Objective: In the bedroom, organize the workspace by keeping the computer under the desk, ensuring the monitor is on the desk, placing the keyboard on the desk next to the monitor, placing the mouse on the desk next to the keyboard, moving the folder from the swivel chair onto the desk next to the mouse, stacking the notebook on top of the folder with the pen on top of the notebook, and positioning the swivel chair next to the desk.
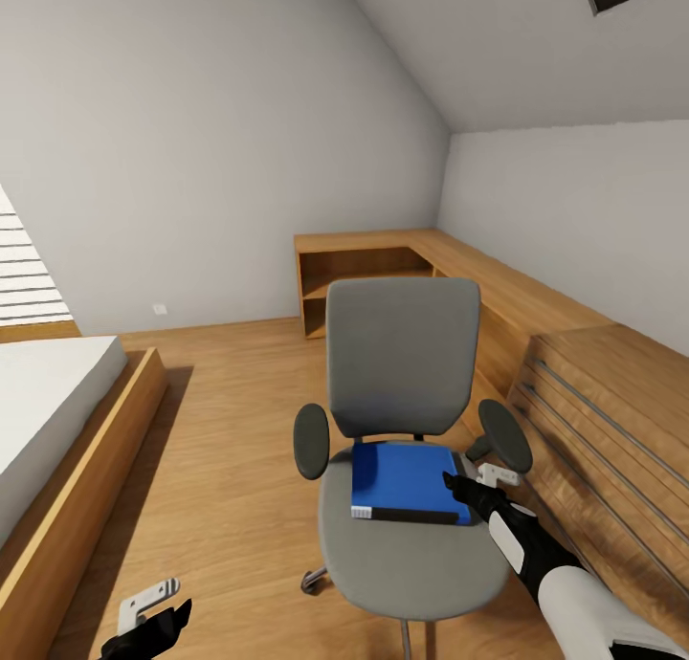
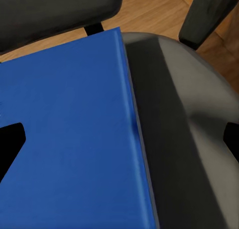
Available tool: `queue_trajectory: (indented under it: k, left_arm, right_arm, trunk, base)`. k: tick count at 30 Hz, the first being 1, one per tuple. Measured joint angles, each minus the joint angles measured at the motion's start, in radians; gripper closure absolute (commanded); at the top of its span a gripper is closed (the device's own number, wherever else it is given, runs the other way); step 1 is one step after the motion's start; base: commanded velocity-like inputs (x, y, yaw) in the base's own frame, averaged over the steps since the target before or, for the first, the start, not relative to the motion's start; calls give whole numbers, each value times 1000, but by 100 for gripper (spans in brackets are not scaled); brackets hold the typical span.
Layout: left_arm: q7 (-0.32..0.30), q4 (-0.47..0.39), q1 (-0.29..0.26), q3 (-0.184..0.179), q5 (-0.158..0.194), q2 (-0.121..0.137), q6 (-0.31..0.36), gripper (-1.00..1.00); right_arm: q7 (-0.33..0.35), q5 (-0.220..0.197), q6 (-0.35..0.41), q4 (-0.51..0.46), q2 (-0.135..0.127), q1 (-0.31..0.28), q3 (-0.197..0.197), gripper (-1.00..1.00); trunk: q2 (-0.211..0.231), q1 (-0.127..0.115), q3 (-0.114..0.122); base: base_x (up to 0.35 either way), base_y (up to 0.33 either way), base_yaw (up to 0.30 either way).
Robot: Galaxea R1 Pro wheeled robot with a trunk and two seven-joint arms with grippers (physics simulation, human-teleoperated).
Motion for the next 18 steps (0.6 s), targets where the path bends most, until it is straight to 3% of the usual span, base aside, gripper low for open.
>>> queue_trajectory:
  k: [6, 18]
  left_arm:
    - [-1, 0, 0, 0, 0, 0, -7, -100]
    - [1, 0, 0, 0, 0, -2, -12, -100]
  right_arm:
    - [0, 0, 0, 0, 0, 0, 0, -100]
    - [1, 3, -1, 1, 0, 0, 1, -100]
  trunk:
    - [0, 0, 0]
    - [-84, 46, -38]
  base:
    - [0, 0, 0]
    - [0, 0, 0]
